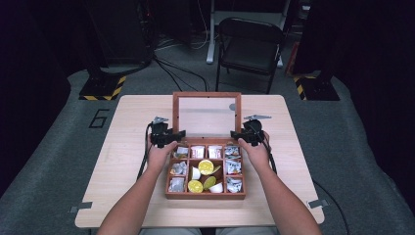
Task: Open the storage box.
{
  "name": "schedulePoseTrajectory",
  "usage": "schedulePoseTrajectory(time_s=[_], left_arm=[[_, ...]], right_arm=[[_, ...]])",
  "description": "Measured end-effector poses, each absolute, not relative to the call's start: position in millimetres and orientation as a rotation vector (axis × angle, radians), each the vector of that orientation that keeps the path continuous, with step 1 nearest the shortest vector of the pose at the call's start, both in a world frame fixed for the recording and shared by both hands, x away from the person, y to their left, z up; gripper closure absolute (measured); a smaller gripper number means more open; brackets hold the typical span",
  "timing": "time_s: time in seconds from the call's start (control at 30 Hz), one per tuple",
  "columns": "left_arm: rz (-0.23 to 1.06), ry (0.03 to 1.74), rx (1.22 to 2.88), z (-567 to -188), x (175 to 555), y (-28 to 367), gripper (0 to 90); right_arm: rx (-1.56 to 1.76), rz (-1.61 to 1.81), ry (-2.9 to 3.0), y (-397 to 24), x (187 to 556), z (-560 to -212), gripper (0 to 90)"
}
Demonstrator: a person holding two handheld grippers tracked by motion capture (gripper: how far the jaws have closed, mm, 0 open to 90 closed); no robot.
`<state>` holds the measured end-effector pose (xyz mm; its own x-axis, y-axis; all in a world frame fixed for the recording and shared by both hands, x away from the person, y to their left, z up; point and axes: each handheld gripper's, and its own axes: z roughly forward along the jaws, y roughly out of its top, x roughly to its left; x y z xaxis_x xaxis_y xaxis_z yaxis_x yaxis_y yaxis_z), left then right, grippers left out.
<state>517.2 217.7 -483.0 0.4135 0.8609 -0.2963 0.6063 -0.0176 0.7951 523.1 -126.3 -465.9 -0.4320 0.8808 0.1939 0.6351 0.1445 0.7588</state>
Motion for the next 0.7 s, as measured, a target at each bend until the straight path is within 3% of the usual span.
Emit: schedulePoseTrajectory(time_s=[0.7], left_arm=[[0.312,1.345,1.705,-484.3,519.9,214.1,40.7]], right_arm=[[1.510,1.172,2.106,-124.4,526.4,-469.1,48.6]])
